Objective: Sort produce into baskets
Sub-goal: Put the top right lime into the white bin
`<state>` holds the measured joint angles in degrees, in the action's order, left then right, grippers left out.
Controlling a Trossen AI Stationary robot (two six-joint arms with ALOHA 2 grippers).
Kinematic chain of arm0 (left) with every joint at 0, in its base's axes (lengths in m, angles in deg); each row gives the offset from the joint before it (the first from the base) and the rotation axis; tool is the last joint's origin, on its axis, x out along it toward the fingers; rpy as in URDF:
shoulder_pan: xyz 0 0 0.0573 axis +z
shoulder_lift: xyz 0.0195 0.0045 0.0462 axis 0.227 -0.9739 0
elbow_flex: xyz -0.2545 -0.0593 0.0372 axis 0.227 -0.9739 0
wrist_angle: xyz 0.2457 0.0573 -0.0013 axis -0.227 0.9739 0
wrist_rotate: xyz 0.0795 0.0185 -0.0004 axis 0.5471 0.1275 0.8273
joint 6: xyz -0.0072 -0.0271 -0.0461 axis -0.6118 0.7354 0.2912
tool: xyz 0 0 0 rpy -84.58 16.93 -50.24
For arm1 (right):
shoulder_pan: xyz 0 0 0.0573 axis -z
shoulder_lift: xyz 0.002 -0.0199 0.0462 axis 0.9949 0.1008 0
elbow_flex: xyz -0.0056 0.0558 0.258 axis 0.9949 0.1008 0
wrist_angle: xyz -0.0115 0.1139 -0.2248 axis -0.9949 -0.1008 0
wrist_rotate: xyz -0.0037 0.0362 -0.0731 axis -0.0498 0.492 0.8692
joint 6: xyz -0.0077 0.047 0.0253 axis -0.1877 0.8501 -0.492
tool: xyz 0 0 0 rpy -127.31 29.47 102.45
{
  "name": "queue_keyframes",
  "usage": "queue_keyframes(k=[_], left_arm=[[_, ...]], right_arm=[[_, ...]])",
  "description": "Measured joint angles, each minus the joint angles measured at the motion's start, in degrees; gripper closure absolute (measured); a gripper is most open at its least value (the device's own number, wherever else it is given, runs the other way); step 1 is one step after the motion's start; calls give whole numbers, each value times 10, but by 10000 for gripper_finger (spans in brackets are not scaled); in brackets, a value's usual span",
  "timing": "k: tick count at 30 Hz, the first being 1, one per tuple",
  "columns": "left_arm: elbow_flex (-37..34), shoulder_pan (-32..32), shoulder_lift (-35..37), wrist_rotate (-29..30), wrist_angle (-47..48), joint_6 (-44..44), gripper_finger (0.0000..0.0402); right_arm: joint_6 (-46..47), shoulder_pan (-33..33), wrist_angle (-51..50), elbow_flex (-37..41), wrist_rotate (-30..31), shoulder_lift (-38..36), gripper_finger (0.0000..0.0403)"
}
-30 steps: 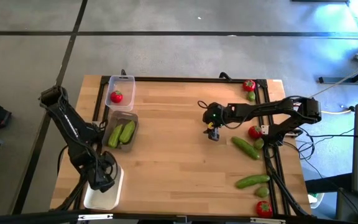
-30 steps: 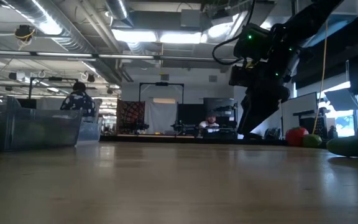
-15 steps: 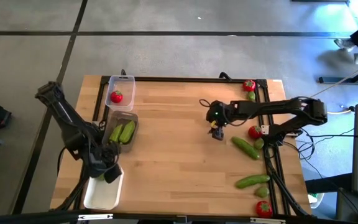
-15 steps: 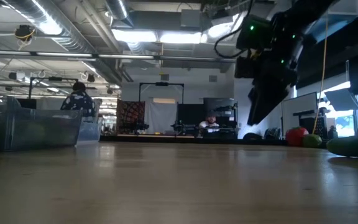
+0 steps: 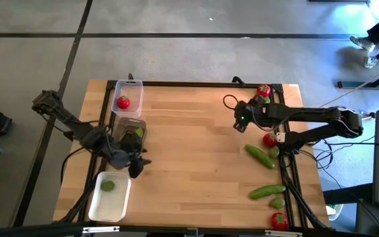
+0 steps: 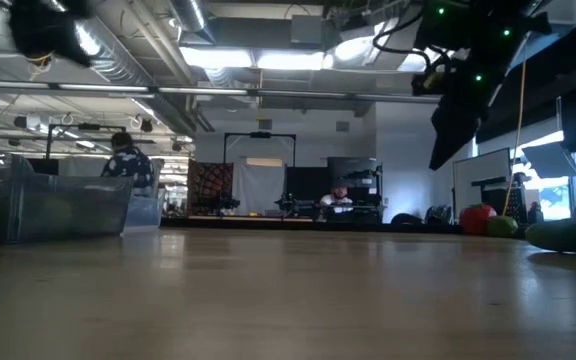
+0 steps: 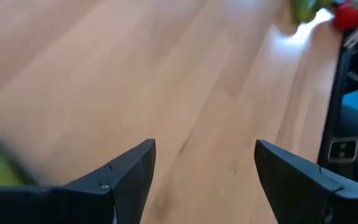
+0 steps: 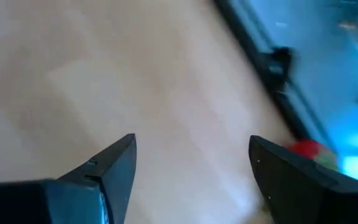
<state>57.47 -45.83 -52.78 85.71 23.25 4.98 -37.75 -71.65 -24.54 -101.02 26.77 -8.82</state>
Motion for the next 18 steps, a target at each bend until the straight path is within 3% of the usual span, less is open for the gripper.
queue_keyframes(k=[8, 15, 18], left_arm=[[-6, 65, -1, 7, -113, -177, 137], [-13, 103, -9, 24, -155, -248, 136], [-13, 113, -11, 24, -164, -256, 136]], right_arm=[[44, 99, -46, 0, 19, 7, 123], [-6, 226, -18, 0, -58, 7, 123], [-17, 271, -9, 0, -61, 11, 123]])
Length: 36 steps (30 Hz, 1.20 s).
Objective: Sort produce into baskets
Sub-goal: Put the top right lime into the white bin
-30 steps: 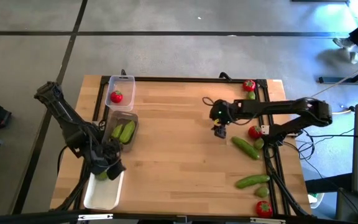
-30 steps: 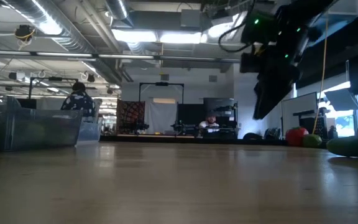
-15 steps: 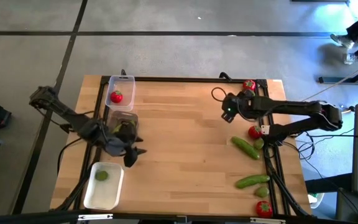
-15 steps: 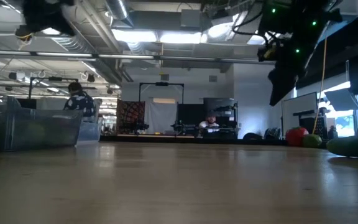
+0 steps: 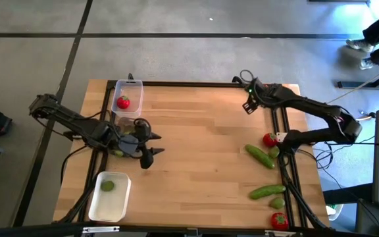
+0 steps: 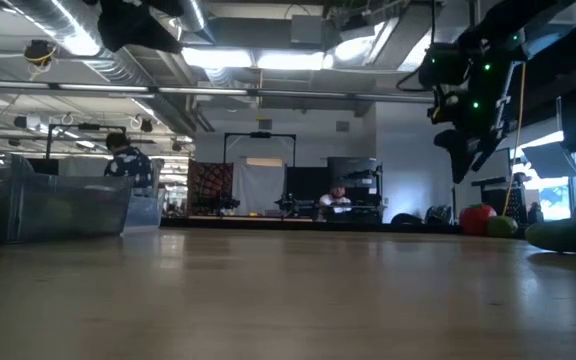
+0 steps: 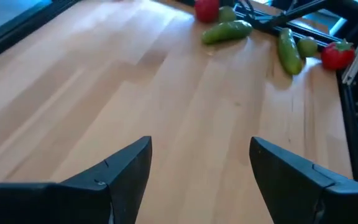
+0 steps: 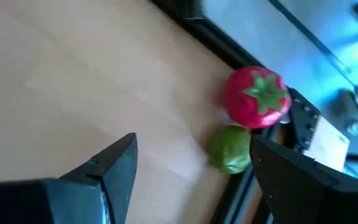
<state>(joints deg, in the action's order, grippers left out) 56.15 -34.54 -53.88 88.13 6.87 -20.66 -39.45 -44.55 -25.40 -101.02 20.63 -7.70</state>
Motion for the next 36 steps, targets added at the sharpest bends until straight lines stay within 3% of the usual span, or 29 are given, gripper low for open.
queue_keyframes(k=[10, 18, 28, 36], left_arm=[[0, 6, -1, -1, 2, -16, 135], [0, 6, -1, -1, 2, -24, 135], [0, 8, -1, -1, 3, -25, 135], [0, 8, -1, -1, 4, -33, 135]], right_arm=[[-22, 107, 15, 0, -27, 72, 123], [9, 106, 29, -8, 30, 137, 123], [65, 106, -40, -53, 91, 232, 123], [83, 115, -68, -80, 82, 311, 123]])
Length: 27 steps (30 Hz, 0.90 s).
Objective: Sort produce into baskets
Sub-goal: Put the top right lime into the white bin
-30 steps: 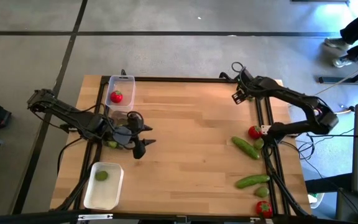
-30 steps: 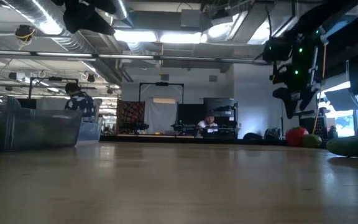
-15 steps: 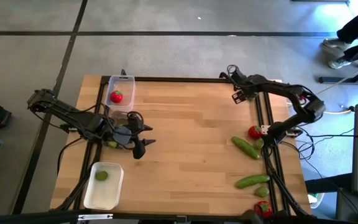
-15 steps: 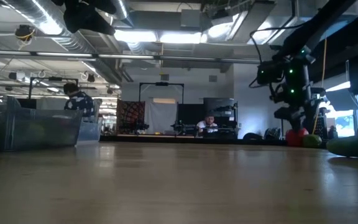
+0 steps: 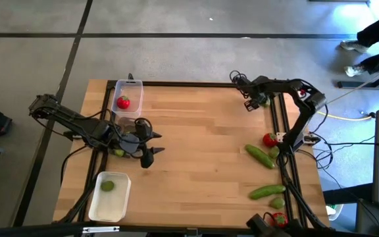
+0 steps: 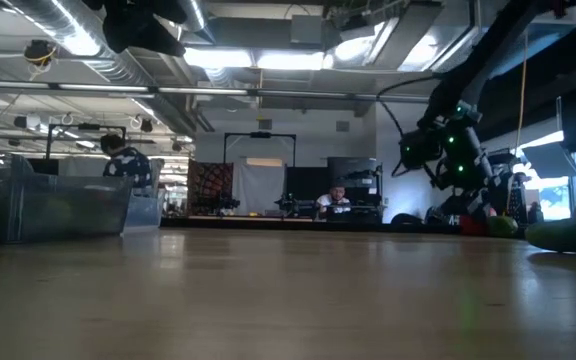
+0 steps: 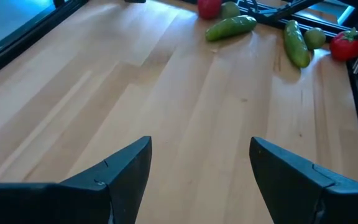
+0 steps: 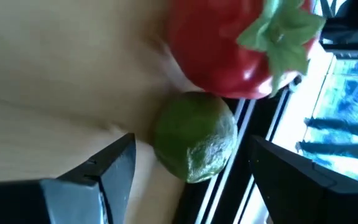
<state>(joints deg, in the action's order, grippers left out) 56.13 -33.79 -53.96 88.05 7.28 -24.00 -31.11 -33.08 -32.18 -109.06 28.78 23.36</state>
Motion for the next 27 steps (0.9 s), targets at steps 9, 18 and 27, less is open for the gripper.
queue_keyframes(k=[9, 18, 27], left_arm=[[0, 0, 0, 0, 2, 0, 135], [0, 0, 0, 0, 2, -5, 135], [0, 0, 0, 0, 2, -6, 135]], right_arm=[[9, 4, -46, -31, -11, 33, 123], [-5, 3, -50, -33, -51, 33, 123], [-32, 3, -51, -34, -78, 31, 174]])
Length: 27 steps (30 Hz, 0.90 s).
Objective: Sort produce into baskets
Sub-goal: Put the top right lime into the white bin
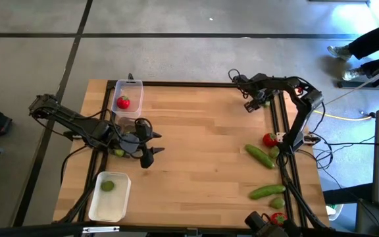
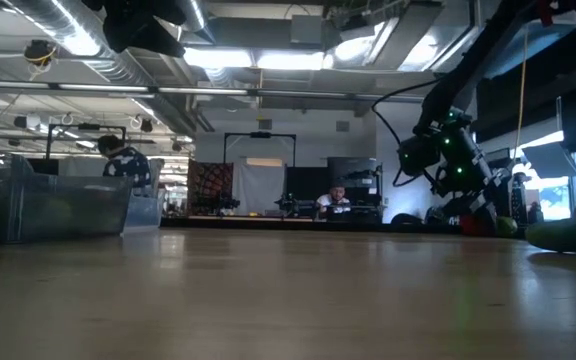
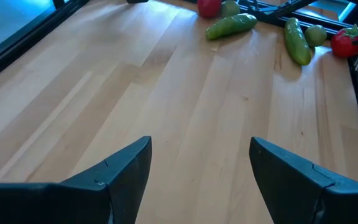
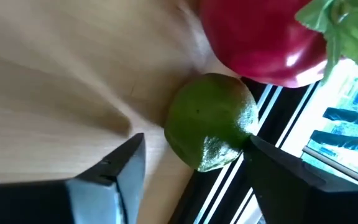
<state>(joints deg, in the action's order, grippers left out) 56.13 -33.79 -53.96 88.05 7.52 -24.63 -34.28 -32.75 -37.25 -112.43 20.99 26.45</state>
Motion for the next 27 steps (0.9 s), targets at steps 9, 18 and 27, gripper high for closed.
queue_keyframes(k=[9, 18, 27], left_arm=[[0, 0, 0, 0, 0, 0, 135], [0, 0, 0, 0, 0, 0, 135], [0, 0, 0, 0, 0, 0, 135]], right_arm=[[-21, 0, 3, 0, 0, -1, 237], [-22, -1, 13, 1, 33, 1, 246], [-39, -2, 14, 1, 43, 1, 316]])
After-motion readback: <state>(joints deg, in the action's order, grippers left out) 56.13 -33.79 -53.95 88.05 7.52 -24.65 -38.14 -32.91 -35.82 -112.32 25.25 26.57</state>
